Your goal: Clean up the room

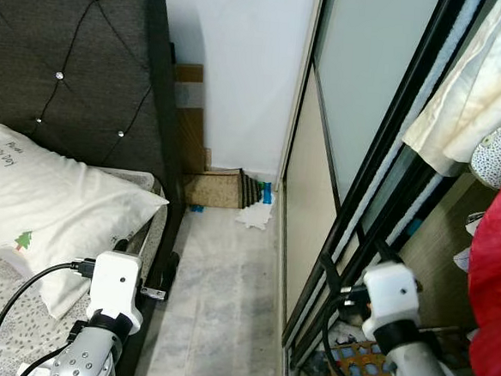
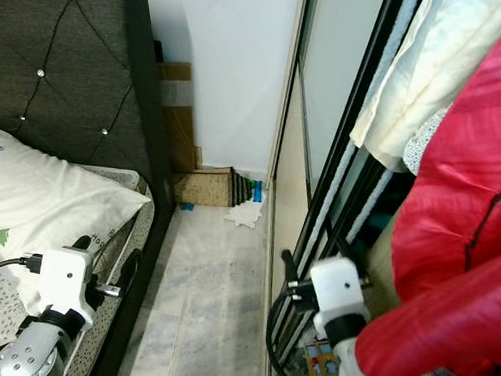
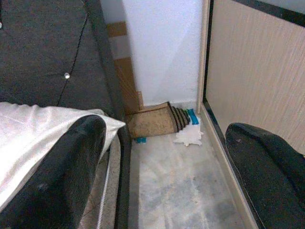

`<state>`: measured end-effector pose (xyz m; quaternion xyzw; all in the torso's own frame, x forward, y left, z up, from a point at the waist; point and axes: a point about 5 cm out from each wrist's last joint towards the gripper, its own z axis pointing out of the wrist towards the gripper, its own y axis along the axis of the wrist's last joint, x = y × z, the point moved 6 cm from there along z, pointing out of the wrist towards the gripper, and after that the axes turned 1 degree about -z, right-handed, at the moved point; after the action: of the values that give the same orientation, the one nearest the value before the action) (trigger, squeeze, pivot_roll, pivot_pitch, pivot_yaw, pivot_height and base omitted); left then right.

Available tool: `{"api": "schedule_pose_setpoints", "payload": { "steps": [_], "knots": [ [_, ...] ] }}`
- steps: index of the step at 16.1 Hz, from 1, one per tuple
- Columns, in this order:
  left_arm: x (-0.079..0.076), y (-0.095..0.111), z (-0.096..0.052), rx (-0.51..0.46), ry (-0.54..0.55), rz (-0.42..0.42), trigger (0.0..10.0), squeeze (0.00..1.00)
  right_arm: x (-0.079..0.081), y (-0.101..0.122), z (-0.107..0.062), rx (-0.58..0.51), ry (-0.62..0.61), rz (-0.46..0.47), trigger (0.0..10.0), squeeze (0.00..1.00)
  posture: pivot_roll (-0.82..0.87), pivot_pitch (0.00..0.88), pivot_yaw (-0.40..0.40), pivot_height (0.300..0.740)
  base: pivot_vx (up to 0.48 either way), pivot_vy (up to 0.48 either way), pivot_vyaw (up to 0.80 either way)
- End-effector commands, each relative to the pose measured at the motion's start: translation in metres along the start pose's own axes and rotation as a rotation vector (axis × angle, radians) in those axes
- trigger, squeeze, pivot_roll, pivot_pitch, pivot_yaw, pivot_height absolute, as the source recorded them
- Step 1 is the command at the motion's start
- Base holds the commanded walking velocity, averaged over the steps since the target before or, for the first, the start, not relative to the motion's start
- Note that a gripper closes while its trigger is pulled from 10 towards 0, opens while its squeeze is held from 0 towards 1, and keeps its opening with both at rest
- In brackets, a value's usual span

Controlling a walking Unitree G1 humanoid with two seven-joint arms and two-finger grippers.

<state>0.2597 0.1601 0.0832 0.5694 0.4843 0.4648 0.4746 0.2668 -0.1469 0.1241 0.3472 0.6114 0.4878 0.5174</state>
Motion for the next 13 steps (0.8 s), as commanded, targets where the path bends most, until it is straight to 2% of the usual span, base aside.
{"api": "schedule_pose_setpoints", "payload": {
  "steps": [1,2,3,4,5,7,8,9,10,12,13],
  "knots": [
    [-0.002,0.01,-0.002,-0.028,-0.017,0.013,10.0,0.0,-0.003,0.014,-0.009,-0.025,0.02,-0.003,10.0,0.0,-0.03,0.014,-0.029,0.74,0.0,0.0,0.0],
    [-0.002,0.009,-0.005,-0.022,-0.026,0.024,10.0,0.0,-0.01,0.004,-0.022,0.021,0.005,-0.01,10.0,0.0,-0.03,0.014,-0.028,0.74,0.0,0.0,0.0],
    [0.003,-0.001,-0.01,0.013,-0.018,0.049,10.0,0.0,-0.017,-0.017,-0.04,0.109,-0.009,-0.035,10.0,0.0,-0.03,0.014,-0.027,0.74,0.0,0.0,0.0],
    [0.01,-0.011,-0.013,0.051,0.0,0.07,10.0,0.0,-0.021,-0.033,-0.052,0.172,-0.022,-0.044,10.0,0.0,-0.04,0.015,-0.025,0.74,0.0,0.0,0.0],
    [0.023,-0.025,-0.015,0.105,0.053,0.061,10.0,0.0,-0.025,-0.049,-0.061,0.237,-0.051,-0.041,10.0,0.0,-0.04,0.016,-0.021,0.74,0.0,0.0,0.0],
    [0.044,-0.049,-0.018,0.205,0.133,0.045,10.0,0.0,-0.036,-0.092,-0.076,0.398,-0.152,0.025,10.0,0.0,-0.04,0.014,-0.017,0.74,0.0,0.0,0.0],
    [0.05,-0.061,-0.021,0.252,0.141,0.045,10.0,0.0,-0.035,-0.113,-0.083,0.484,-0.155,0.035,10.0,0.0,-0.04,0.009,-0.017,0.74,0.0,0.0,0.0],
    [0.055,-0.067,-0.025,0.274,0.155,0.048,10.0,0.0,-0.038,-0.125,-0.087,0.516,-0.169,0.042,10.0,0.0,-0.03,0.004,-0.018,0.74,0.0,0.0,0.0],
    [0.062,-0.081,-0.032,0.324,0.169,0.054,10.0,0.0,-0.037,-0.151,-0.097,0.607,-0.177,0.08,10.0,0.0,-0.03,0.002,-0.02,0.74,0.0,0.0,0.0],
    [0.067,-0.11,-0.041,0.418,0.178,0.05,10.0,0.0,-0.042,-0.195,-0.119,0.774,-0.264,0.189,10.0,0.0,-0.02,0.001,-0.023,0.74,0.0,0.0,0.0],
    [0.067,-0.124,-0.046,0.462,0.175,0.019,10.0,0.0,-0.043,-0.211,-0.126,0.829,-0.294,0.245,10.0,0.0,-0.01,0.0,-0.025,0.74,0.0,0.0,0.0]
  ]
}}
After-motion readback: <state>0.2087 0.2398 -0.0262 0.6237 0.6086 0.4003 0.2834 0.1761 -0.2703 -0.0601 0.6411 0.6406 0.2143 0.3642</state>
